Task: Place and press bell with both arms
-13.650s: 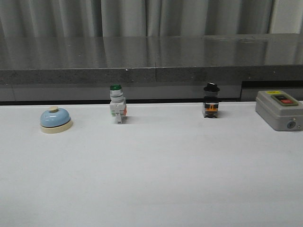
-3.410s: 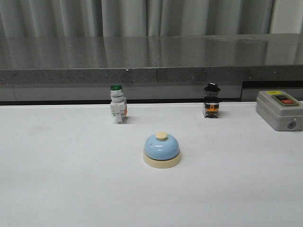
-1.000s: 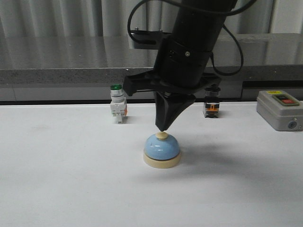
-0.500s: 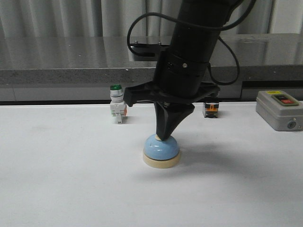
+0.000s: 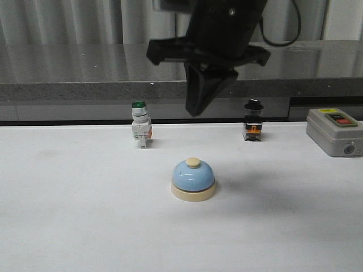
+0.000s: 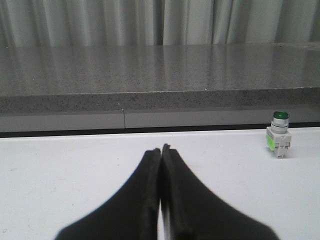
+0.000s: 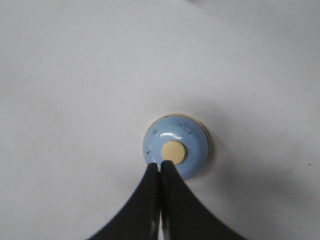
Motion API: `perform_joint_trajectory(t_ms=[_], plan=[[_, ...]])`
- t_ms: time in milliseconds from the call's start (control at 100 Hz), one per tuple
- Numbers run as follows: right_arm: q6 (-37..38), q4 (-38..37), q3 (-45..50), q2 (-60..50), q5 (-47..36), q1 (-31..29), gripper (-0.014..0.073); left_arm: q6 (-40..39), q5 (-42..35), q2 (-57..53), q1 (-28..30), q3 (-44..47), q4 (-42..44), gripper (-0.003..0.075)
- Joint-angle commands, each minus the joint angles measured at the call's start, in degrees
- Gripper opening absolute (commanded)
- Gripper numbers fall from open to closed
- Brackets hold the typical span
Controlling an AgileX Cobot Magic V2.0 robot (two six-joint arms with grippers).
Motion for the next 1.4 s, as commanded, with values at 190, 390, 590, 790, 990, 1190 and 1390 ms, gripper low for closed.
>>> perform_joint_trajectory(t_ms=[190, 390, 590, 790, 990, 1190, 1390], plan=[[0.7, -1.6, 2.6, -14.4, -3.9, -4.6, -0.0060, -0.5, -4.9, -1.6, 0.2, 2.4, -0.3, -0.0020], [1.1, -1.6, 13.9, -26.1, -11.0, -10.9, -0.0060, -0.5, -4.9, -1.6, 0.2, 2.4, -0.3, -0.0020], [1.6, -1.6, 28.2, -39.9, -18.5, -17.5, -0.0060, -0.5, -4.9, -1.6, 0.2, 2.4, -0.3, -0.0020], [1.6, -1.6, 40.5, -55.2, -23.1, -23.5, -0.0060, -0.5, -4.9, -1.6, 0.2, 2.4, -0.3, -0.0020], [1.6, -1.6, 49.1, -69.2, -26.9, -25.9, -0.0060, -0.5, -4.9, -1.6, 0.2, 2.4, -0.3, -0.0020], [1.6, -1.6, 52.8, -77.2, -26.7, -26.0, -0.0060, -0.5, -4.9, -1.6, 0.2, 2.4, -0.3, -0.0020], [1.6, -1.6, 52.9, -77.6, -26.2, -26.0, -0.0060, -0.5, -4.9, -1.6, 0.2, 2.4, -0.3, -0.0020]])
